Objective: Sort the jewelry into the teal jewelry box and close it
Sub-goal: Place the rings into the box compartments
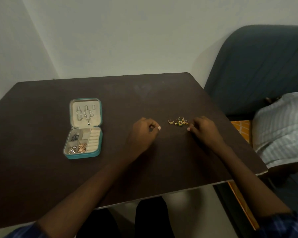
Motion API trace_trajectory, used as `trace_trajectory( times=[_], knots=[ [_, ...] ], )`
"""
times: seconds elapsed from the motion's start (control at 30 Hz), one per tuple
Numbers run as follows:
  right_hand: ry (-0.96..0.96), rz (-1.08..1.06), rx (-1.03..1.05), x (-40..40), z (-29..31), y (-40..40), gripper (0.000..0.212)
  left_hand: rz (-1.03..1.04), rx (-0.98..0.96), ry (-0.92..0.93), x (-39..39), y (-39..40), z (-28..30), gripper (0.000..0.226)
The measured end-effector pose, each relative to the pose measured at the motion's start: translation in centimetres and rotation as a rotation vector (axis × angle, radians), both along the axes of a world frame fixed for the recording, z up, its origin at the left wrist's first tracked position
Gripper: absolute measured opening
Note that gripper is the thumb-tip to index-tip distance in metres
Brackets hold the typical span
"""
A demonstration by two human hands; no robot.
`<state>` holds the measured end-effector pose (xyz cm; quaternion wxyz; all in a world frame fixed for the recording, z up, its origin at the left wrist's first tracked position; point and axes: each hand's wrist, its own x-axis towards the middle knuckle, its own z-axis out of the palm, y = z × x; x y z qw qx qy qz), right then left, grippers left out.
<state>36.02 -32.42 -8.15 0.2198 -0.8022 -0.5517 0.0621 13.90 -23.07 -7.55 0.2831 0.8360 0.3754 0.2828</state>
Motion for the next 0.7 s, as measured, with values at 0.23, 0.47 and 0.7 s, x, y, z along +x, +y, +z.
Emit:
trace_trajectory(
  times=[0.23, 0.47, 0.7],
  knots=[
    [0.521, -0.047, 0.217, -3.0, 0.9, 0.1, 0.009, -0.072, -0.329, -0.204, 1.0, -1.3, 0.3, 0.007],
    [0.83, 0.028, 0.311, -6.6, 1.3, 1.3, 0.009, -0.141, -0.624, -0.384, 1.9, -2.5, 1.1, 0.011],
    [0.837, 0.073, 0.303, -7.7, 1.1, 1.2, 0.009, -0.006, -0.628, -0.466, 1.6, -1.6, 0.1, 0.012]
  ],
)
